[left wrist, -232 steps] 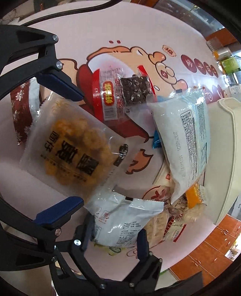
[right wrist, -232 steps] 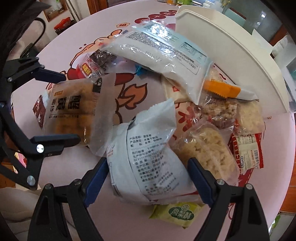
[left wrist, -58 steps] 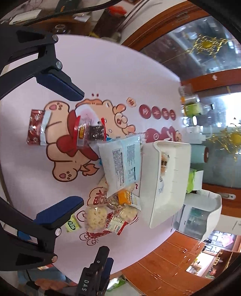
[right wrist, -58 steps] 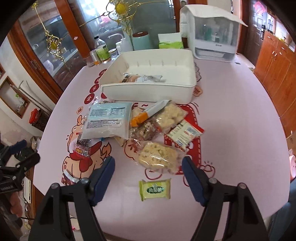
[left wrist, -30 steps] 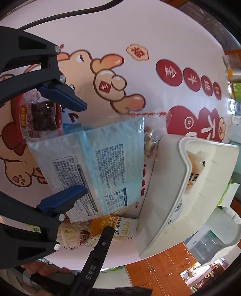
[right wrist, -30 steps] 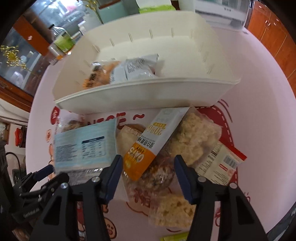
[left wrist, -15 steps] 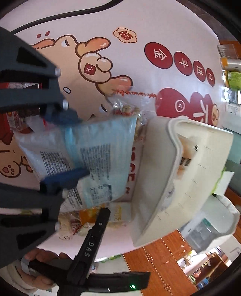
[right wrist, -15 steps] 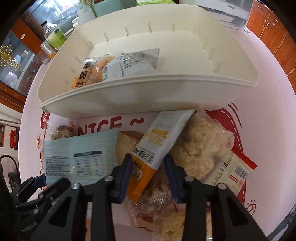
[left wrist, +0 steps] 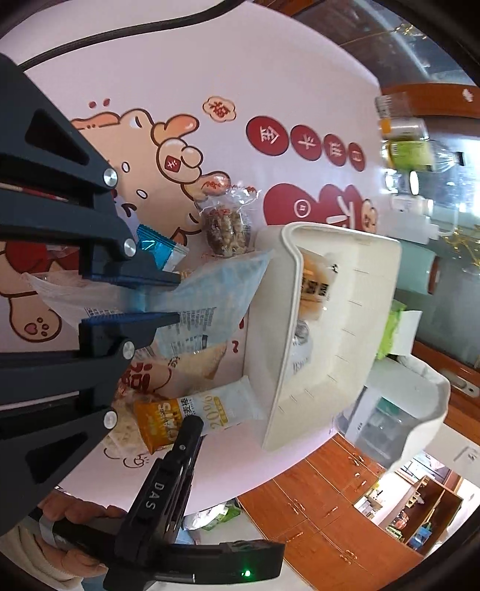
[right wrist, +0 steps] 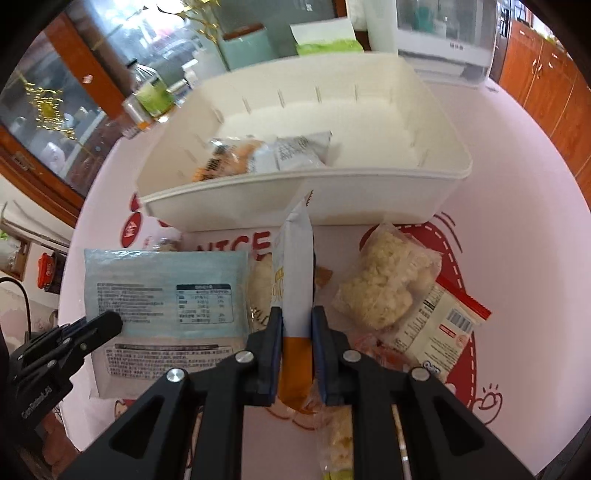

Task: Organize snacks
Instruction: 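Carry both packets over the white tray and release them inside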

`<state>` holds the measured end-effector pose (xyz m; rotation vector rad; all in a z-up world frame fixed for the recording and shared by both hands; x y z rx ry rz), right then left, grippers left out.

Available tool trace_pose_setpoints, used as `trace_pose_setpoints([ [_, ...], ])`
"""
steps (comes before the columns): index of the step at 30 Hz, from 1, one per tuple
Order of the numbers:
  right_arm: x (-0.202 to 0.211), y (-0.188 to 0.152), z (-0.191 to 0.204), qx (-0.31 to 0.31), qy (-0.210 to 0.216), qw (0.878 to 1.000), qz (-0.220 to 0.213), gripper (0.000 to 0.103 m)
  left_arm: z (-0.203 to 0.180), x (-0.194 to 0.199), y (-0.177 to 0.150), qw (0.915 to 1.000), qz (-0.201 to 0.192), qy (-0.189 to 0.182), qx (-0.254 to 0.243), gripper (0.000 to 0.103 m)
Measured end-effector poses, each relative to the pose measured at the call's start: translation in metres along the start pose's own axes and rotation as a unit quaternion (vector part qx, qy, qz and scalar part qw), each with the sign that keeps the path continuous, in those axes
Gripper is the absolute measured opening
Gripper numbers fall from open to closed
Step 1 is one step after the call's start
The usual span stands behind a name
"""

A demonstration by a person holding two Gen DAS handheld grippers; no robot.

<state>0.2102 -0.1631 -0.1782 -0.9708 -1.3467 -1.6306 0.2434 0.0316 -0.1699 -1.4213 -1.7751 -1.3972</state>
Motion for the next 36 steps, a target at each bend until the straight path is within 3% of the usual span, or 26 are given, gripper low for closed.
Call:
trace_pose_setpoints([
  [12,0.079,-0.014,0.002,0.035,0.034,0.996,-0.075,0.015,-0.05,0.087,-0.004,0.9959,-0.083,0.022,-0.03,0.007],
  [19,0.136,-0.016,-0.004,0.058,0.043,0.989,-0.126,0.015,-0.104,0.15,0.012,0.9856,-0.146,0.035,-0.077,0.007],
  [25,0.183,0.007,-0.01,0.083,0.028,0.982,-0.166,0.015,-0.138,0.194,0.054,0.9753,-0.19,0.061,-0.096,0.007],
  [32,0.241,0.06,-0.009,0.106,0.006,0.968,-0.226,0.015,-0.164,0.232,0.112,0.9601,-0.24,0.088,-0.114,0.007],
  [36,0.257,0.091,-0.01,0.112,-0.013,0.963,-0.246,0.015,-0.163,0.229,0.148,0.9597,-0.242,0.1,-0.103,0.007],
])
Point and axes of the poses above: each gripper's, at about its wrist camera, not at the fingertips, and x roughly against the way its jaws point, z to its left, y to its top, the point moved 5 cm from there along -x, roughly the way its jaws point, and after that the axes turned 8 degrees about x, right-handed, at the moved point
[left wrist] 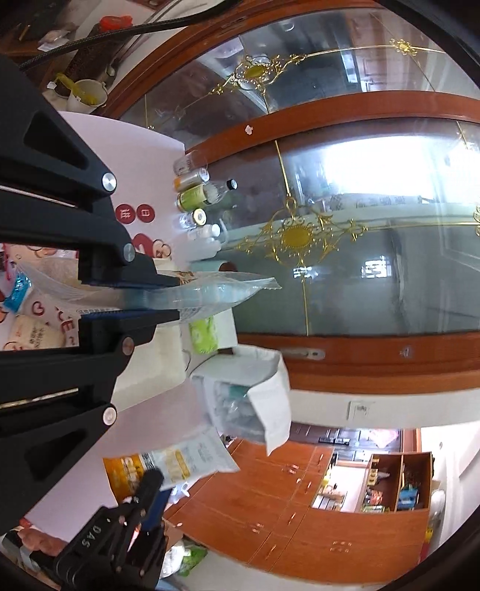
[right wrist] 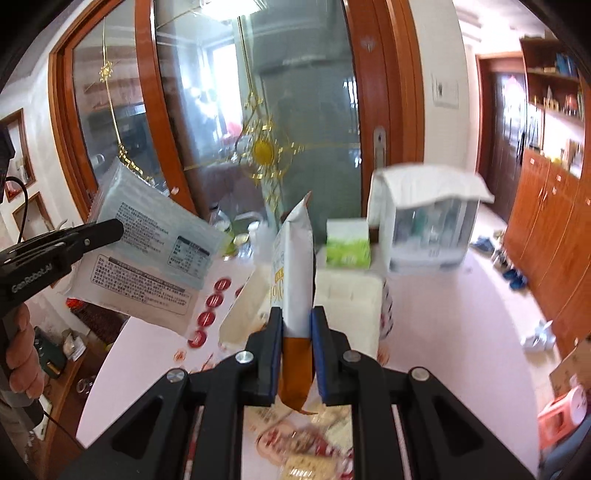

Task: Organize snacks
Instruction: 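Carry both packets over the white tray and release them inside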

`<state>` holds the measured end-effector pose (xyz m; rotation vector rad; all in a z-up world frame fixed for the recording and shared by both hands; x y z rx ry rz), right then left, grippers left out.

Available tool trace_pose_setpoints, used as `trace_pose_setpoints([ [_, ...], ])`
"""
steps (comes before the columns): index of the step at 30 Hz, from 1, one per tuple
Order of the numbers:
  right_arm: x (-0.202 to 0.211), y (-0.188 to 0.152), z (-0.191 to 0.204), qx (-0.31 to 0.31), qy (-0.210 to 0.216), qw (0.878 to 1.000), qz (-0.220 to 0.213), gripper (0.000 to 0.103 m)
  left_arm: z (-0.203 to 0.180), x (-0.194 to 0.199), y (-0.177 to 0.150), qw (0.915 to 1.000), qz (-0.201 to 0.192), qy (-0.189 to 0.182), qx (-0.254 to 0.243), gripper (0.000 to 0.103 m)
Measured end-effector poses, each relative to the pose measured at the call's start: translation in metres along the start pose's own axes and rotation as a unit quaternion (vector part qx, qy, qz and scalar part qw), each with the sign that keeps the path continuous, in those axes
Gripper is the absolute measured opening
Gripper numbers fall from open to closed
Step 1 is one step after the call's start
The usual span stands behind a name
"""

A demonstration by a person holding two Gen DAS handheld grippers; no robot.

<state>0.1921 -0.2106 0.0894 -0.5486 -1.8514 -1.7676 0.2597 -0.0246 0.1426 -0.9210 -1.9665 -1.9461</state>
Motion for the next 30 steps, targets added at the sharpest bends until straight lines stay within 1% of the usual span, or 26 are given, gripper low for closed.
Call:
trace_pose_setpoints([
  [4,-0.022,0.032,-0.009,-0.006,-0.017,1.0,-0.001,0.015,0.005,-0.033,0.014,0.9999,0.008,0.011,0.001,0.007],
  [7,-0.045,0.045,-0.015,-0.013,-0.024,1.0,0.007,0.015,0.008,-0.063,0.019,0.9997,0.022,0.014,0.0,0.007],
  [10,-0.075,0.055,-0.018,-0.022,-0.03,0.999,0.024,0.015,0.008,-0.09,0.021,0.9993,0.035,0.013,-0.005,0.007],
  [16,-0.128,0.061,-0.02,-0.028,-0.049,0.997,0.06,0.015,0.007,-0.141,0.016,0.9981,0.058,0.011,-0.014,0.007],
  [19,-0.147,0.06,-0.019,-0.033,-0.054,0.995,0.075,0.016,0.008,-0.164,0.013,0.9975,0.068,0.009,-0.014,0.008],
  [24,-0.184,0.056,-0.023,-0.038,-0.069,0.991,0.104,0.017,0.008,-0.198,0.005,0.9963,0.083,0.01,-0.02,0.011],
  [25,-0.19,0.055,-0.023,-0.042,-0.07,0.991,0.11,0.017,0.007,-0.202,0.004,0.9961,0.085,0.01,-0.022,0.02],
  [26,-0.197,0.053,-0.024,-0.049,-0.069,0.989,0.122,0.017,0.005,-0.206,0.003,0.9959,0.088,0.003,-0.024,0.041],
  [27,-0.201,0.051,-0.024,-0.053,-0.067,0.988,0.13,0.018,0.004,-0.208,0.002,0.9958,0.088,-0.001,-0.025,0.056],
  [28,-0.204,0.049,-0.024,-0.055,-0.066,0.987,0.135,0.019,0.004,-0.208,0.001,0.9961,0.083,0.001,-0.027,0.082],
  [29,-0.207,0.047,-0.023,-0.053,-0.068,0.986,0.141,0.021,0.003,-0.205,0.001,0.9969,0.071,0.005,-0.032,0.094],
  [30,-0.209,0.044,-0.022,-0.049,-0.071,0.986,0.144,0.024,0.001,-0.2,0.001,0.9977,0.054,0.006,-0.041,0.095],
])
Point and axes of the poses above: each gripper's, at about its wrist camera, not at the fingertips, and x roughly against the way its jaws point, z to its left, y to its top, the point moved 5 cm from there along -x, roughly the way its jaws point, and after that the axes turned 8 degrees about x, right-handed, at the moved point
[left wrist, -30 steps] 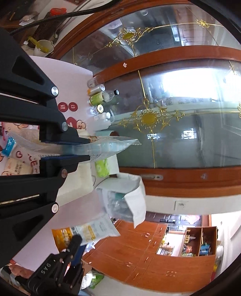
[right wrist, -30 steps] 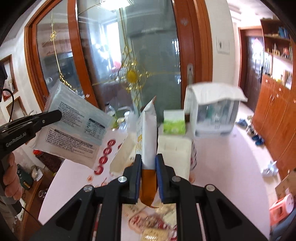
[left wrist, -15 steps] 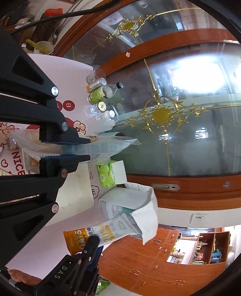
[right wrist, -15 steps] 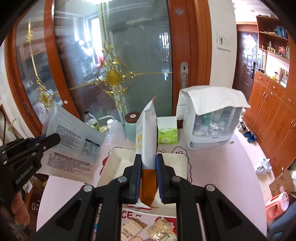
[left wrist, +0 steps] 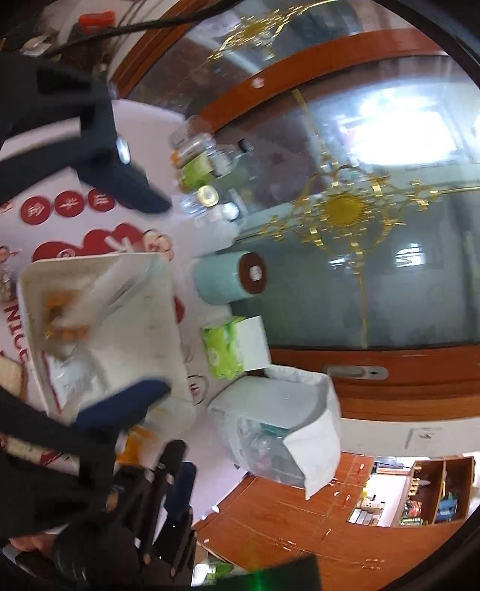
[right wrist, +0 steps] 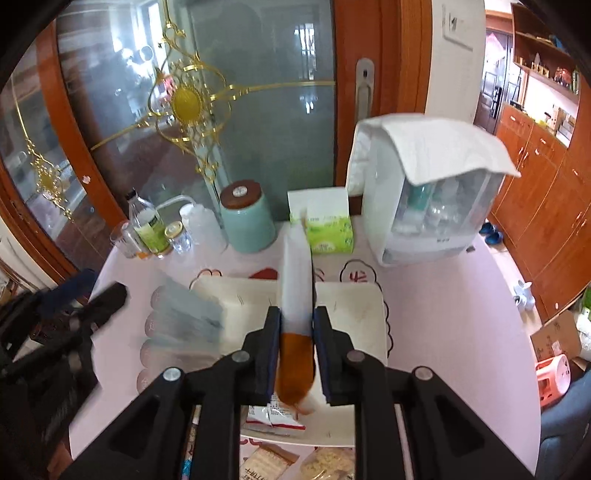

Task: Organize snacks
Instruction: 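Carry both packets over the white tray and release them inside, then withdraw both tools from the tray toward the remaining snacks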

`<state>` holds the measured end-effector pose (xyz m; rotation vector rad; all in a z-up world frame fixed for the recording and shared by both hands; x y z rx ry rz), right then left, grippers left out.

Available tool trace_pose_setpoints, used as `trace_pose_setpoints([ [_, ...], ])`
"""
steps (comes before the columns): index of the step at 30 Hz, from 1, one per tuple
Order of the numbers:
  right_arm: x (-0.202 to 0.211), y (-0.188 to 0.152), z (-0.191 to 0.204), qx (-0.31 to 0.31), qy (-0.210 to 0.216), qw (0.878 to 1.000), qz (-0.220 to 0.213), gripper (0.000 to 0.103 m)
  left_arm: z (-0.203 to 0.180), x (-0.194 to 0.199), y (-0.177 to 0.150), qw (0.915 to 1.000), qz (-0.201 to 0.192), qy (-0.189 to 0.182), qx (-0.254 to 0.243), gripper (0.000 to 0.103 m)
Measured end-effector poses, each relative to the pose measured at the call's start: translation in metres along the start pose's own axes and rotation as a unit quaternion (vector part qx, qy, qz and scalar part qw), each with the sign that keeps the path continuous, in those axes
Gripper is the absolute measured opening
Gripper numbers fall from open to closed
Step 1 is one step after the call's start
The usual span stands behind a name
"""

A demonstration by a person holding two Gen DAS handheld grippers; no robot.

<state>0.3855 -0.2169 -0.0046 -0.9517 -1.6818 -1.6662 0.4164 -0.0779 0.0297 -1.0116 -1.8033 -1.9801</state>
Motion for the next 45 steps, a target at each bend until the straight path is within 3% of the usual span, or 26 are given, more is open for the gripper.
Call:
trace_pose_setpoints([
  [4,-0.005,-0.009,0.003,0.016,-0.011,1.0,0.006,0.035,-0.006,0.005,-0.003,0.9993,-0.015,0.01,-0.033,0.095],
  [13,-0.001,-0.018,0.002,0.008,0.0,1.0,0.013,0.036,-0.005,0.015,-0.009,0.9991,-0.005,0.013,-0.039,0.095],
  [24,0.032,-0.034,-0.001,-0.002,0.02,1.0,0.002,0.036,-0.001,0.054,-0.019,0.9987,-0.008,0.031,-0.041,0.096],
  [29,0.053,-0.048,-0.002,0.003,0.026,1.0,-0.007,0.042,0.001,0.075,-0.031,0.9983,-0.007,0.044,-0.037,0.097],
  [37,0.09,-0.09,-0.002,0.032,0.046,0.998,-0.023,0.053,0.01,0.108,-0.072,0.9971,0.005,0.071,-0.028,0.097],
  [45,0.094,-0.151,0.001,0.064,0.084,0.994,-0.006,0.057,0.037,0.121,-0.144,0.9935,0.049,0.103,-0.002,0.098],
])
Point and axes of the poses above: each gripper's, at about its wrist camera, not at the fingertips, and x roughly against the way its jaws point, z to its left, y to its top, the point moved 5 cm from there along -x, roughly the way its jaws point, and after that the axes turned 8 degrees about x, right-handed, at the moved point
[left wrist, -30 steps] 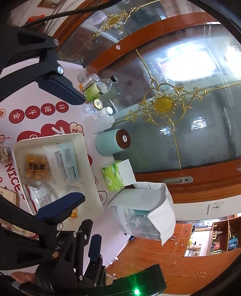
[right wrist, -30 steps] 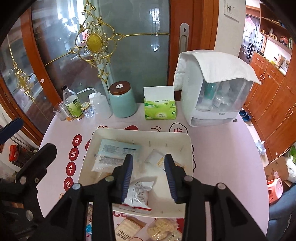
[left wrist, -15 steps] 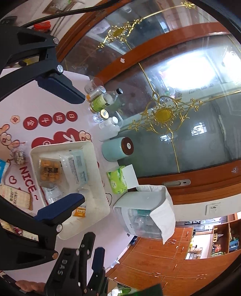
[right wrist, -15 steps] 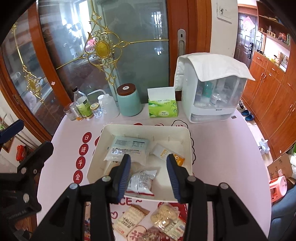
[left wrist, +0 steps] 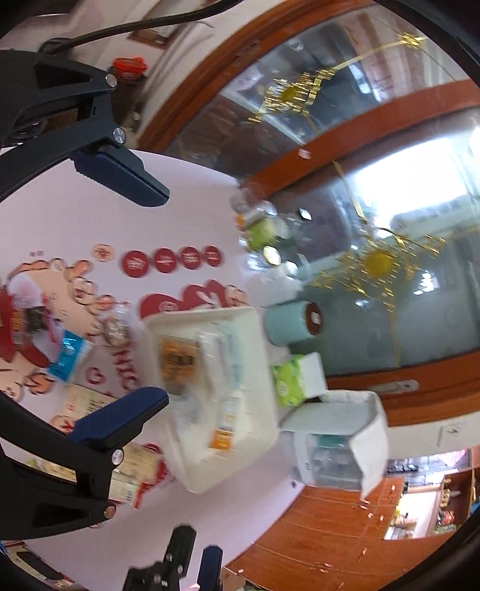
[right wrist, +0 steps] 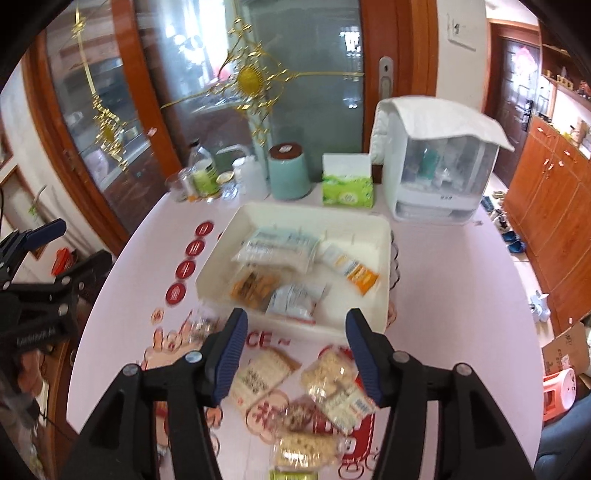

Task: Organize snacks
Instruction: 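Withdraw both tools from the tray toward the remaining snacks, then grasp the brown wrapper with the left tool while the right tool grasps the green packet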

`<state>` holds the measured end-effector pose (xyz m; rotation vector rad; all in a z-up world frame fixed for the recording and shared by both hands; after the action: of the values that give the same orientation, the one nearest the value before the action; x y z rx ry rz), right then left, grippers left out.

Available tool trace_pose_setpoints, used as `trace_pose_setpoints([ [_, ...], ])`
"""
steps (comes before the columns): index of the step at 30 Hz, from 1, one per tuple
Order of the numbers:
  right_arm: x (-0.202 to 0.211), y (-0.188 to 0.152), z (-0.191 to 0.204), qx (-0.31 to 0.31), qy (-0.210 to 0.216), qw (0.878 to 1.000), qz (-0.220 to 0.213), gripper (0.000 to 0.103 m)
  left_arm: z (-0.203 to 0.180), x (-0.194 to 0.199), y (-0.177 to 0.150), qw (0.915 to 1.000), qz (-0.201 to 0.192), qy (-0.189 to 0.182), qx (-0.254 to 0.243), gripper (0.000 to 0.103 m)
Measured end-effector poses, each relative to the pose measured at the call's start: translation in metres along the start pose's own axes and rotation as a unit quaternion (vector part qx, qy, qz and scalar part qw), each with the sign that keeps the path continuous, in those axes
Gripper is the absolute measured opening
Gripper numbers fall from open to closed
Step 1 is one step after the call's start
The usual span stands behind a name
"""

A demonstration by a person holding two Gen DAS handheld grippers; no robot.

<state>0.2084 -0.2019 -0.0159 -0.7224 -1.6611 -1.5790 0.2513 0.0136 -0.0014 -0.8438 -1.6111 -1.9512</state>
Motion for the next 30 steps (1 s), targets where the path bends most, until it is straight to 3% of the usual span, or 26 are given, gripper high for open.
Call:
trace_pose_setpoints([
  [9,-0.022,-0.096,0.007,0.019,0.03,0.998,0.059,0.058,0.026,-0.034,-0.118,0.9932,0.102,0.013,0.054,0.098],
  [19,-0.065,-0.203,0.005,-0.005,0.064,0.985,0.162,0.058,0.039,-0.063,-0.269,0.9672,0.229,0.031,0.106,0.098],
  [26,-0.077,-0.247,0.019,0.007,0.078,0.976,0.201,0.058,0.051,-0.06,-0.33,0.9506,0.271,0.028,0.15,0.098],
  [30,-0.079,-0.256,0.03,0.017,0.09,0.974,0.208,0.058,0.053,-0.059,-0.348,0.9464,0.276,0.023,0.166,0.098],
])
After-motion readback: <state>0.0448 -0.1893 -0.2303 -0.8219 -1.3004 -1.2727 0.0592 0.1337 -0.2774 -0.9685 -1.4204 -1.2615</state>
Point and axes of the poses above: each gripper's, at about its wrist camera, not at the fingertips, and x roughly against the way its jaws point, z to its left, y to its top, the point moved 5 cm from there along -x, roughly the way its jaws point, and after that the axes turned 8 degrees about x, right-handed, at the moved point
